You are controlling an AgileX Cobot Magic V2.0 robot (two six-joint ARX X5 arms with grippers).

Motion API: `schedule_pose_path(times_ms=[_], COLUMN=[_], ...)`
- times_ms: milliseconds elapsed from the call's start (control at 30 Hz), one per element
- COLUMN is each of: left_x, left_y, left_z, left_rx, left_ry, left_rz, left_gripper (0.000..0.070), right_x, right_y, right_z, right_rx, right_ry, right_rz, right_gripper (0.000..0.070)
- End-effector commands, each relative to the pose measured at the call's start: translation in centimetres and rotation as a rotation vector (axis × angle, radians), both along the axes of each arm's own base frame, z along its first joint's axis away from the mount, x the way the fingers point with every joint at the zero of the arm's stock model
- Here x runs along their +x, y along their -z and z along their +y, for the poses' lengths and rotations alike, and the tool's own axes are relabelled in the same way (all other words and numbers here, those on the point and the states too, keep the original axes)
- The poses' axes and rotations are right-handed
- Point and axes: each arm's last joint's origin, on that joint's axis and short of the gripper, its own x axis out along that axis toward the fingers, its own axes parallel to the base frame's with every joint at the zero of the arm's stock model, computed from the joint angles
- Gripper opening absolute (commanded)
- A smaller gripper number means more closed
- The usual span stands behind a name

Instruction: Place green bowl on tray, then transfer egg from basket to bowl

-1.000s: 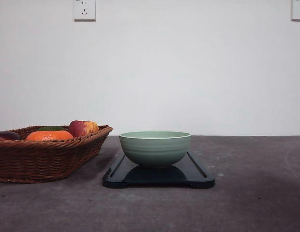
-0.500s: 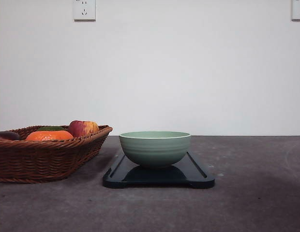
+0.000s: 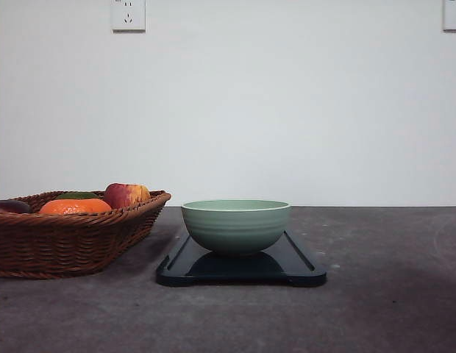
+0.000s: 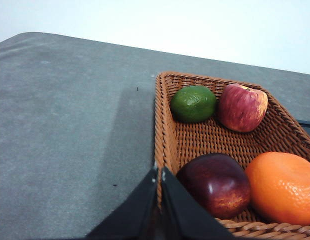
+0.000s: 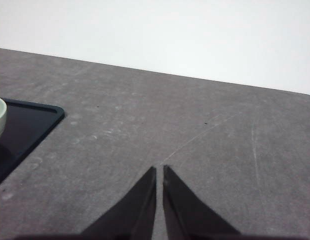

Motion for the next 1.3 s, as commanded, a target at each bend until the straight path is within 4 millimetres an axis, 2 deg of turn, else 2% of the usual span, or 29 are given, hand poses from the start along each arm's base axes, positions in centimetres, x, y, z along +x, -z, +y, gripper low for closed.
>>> schedule_pose_path(times_ms=[0, 1267], left_x=[0.07, 0.07], left_y=[0.66, 0.66], left_z=[0.01, 0.01], left_rx=[0.004, 0.004], left_ry=[-0.001, -0.001], left_rz=[0.022, 0.022], left_gripper=[0.0000, 0.0000], right_x=[0.03, 0.03], right_y=[0.04, 0.04], right_z=[0.00, 0.00], right_rx=[0.001, 0.001], right_ry=[0.002, 0.002], right_rz=[-0.007, -0.007], right_gripper=[0.0016, 0.0016])
